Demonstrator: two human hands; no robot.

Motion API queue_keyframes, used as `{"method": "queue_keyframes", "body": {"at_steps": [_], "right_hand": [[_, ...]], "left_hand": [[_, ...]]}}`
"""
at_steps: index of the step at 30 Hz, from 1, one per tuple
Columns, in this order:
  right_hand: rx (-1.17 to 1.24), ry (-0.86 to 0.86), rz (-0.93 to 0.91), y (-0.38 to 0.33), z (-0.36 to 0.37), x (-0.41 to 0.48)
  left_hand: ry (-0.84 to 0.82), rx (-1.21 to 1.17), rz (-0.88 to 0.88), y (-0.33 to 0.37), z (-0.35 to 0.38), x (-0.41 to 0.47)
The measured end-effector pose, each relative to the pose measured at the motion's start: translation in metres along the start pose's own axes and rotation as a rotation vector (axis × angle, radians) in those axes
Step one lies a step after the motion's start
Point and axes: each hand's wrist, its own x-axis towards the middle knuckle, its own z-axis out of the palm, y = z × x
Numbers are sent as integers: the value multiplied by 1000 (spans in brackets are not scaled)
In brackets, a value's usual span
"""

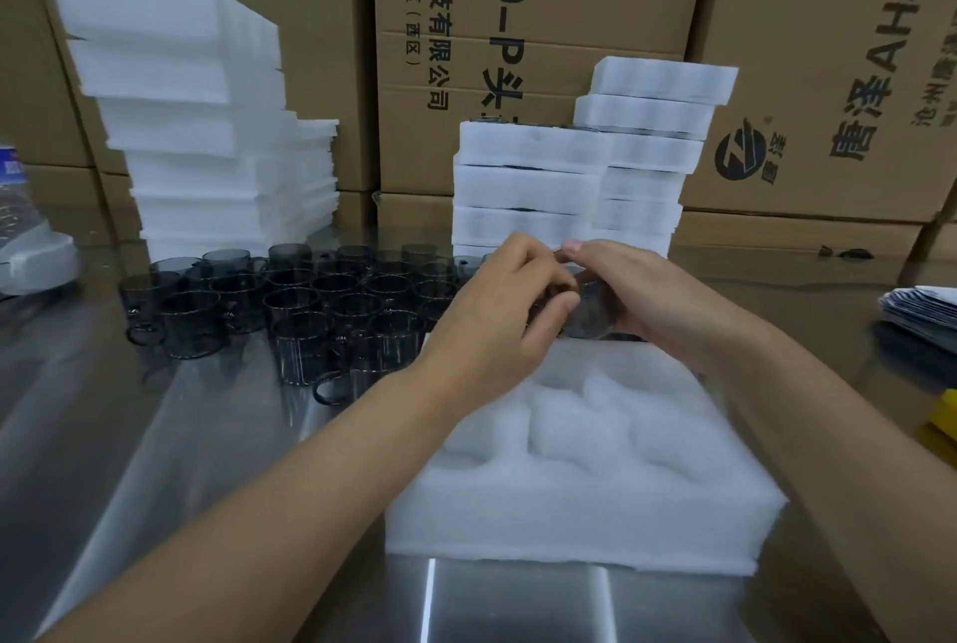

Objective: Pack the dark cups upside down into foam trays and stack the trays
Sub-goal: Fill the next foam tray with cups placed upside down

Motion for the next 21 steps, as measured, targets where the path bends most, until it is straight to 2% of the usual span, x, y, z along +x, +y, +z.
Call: {"method": "queue_keyframes", "body": {"at_steps": [2,4,9,14,21], "right_hand": [[49,-39,29,-4,5,6],[204,-66,22,0,12,8],[537,-102,4,21,13,-1],[488,-82,57,26,13,-6],[433,-61,-35,26,9,-5]], "left_hand": [[86,-110,-104,-2,1,1],[160,-225,-216,-5,1,2],[217,-399,-456,-10,-1,2],[129,-486,-656,-14,-3,2],[81,-567,-769,-12,-7,2]]}}
